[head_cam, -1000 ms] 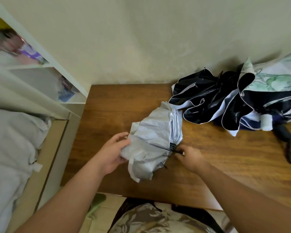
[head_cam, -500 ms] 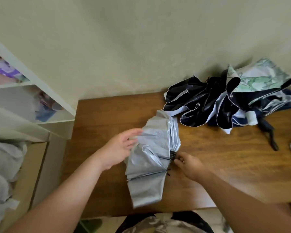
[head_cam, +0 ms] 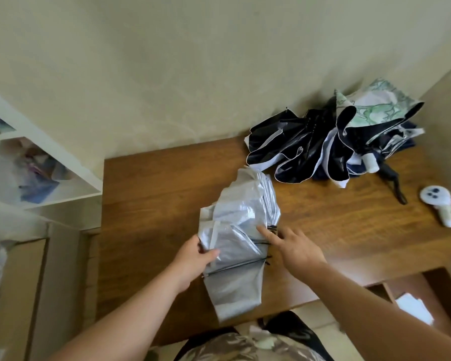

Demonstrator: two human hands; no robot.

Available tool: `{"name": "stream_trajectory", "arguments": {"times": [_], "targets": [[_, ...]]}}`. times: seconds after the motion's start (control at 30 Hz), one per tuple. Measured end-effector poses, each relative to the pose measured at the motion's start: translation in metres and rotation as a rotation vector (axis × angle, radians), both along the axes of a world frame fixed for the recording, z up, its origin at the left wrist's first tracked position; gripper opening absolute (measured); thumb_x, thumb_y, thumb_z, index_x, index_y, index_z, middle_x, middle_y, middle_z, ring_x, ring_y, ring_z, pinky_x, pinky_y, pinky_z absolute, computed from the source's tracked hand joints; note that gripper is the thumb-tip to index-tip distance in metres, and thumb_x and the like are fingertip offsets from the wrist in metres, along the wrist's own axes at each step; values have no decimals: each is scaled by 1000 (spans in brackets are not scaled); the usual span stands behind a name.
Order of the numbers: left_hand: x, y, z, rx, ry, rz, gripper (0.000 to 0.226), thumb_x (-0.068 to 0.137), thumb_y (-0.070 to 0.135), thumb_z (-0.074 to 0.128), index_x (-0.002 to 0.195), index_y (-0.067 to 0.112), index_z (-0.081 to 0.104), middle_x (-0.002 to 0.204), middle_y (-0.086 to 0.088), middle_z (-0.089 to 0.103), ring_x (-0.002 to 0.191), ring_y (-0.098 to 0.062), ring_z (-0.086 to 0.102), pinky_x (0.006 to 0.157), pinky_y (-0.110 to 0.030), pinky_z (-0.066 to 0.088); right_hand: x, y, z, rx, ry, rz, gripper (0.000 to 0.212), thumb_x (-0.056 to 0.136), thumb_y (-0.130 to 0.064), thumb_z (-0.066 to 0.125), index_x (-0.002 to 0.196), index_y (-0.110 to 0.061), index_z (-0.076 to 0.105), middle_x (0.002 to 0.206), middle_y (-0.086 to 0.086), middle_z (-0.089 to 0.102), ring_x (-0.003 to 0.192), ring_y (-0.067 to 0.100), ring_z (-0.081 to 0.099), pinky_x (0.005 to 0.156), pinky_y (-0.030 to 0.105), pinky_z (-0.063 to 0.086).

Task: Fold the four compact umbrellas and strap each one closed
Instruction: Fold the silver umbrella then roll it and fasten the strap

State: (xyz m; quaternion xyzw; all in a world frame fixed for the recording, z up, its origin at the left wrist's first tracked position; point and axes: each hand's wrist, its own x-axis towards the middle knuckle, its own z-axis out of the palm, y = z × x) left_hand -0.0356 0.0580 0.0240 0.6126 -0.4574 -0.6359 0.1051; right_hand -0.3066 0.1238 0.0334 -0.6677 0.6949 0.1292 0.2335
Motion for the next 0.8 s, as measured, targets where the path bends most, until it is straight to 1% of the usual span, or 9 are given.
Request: {"name": "stream_trajectory", "arguments": {"times": [0.13,0.2,0.37,0.47,0.53,0.57,0.63,0.7,0.8], "targets": [[9,-7,25,-82,55,29,42,93,15,80,127,33,62,117,7,75,106,-9,72,88,-30,61,-3,-5,-16,36,26,-45,92,104,-28,48,146,-69,-22,123,1,50,104,28,55,83,41,54],[12,-11,41,-96,63,-10,35,94,17,79,124,31,68,114,9,78,107,-9,73,91,-33,61,-2,-9,-20,66,41,-65,87,104,-32,50,149,-68,-16,120,1,51,96,27,60,74,40,54],[14,-26,76,-127,69,-123,23,98,20,74,119,29,76,111,14,78,107,-4,72,98,-32,56,6,-24,-10,10,85,-70,88,98,-6,54,154,-62,13,148,6,21,99,34,62,70,40,54],[14,-31,86,-173,49,-151,25,98,14,74,117,29,77,110,16,78,106,0,70,98,-26,52,1,-36,-16,76,-44,-106,89,92,2,49,151,-61,29,169,1,4,113,36,63,84,39,57],[15,-33,88,-195,33,-175,26,98,13,74,118,29,77,111,17,78,107,0,70,99,-27,52,-2,-38,-22,180,-202,-150,86,90,3,48,151,-56,37,168,-1,25,125,32,61,96,36,54],[16,-34,88,-206,24,-182,25,98,14,74,118,29,77,111,17,78,108,-1,70,100,-28,52,-1,-38,-24,229,-295,-193,84,89,4,47,150,-54,43,161,-1,41,121,29,63,96,35,55],[16,-34,91,-235,20,-159,21,98,15,73,115,28,78,108,13,79,106,-4,72,95,-27,53,2,-37,-30,305,-475,-310,83,87,8,42,143,-52,54,142,-1,60,94,25,74,80,36,63],[17,-36,97,-283,19,-115,16,99,15,73,108,26,80,101,8,80,99,-10,74,86,-27,55,8,-37,-34,377,-614,-365,82,84,10,35,136,-48,62,133,2,63,71,24,74,64,38,63],[18,-50,114,-361,5,-119,12,99,15,73,103,22,81,99,-2,80,98,-22,75,90,-40,58,14,-44,-24,598,-790,-419,81,73,11,37,130,-39,67,120,23,70,66,35,63,54,40,48]]}}
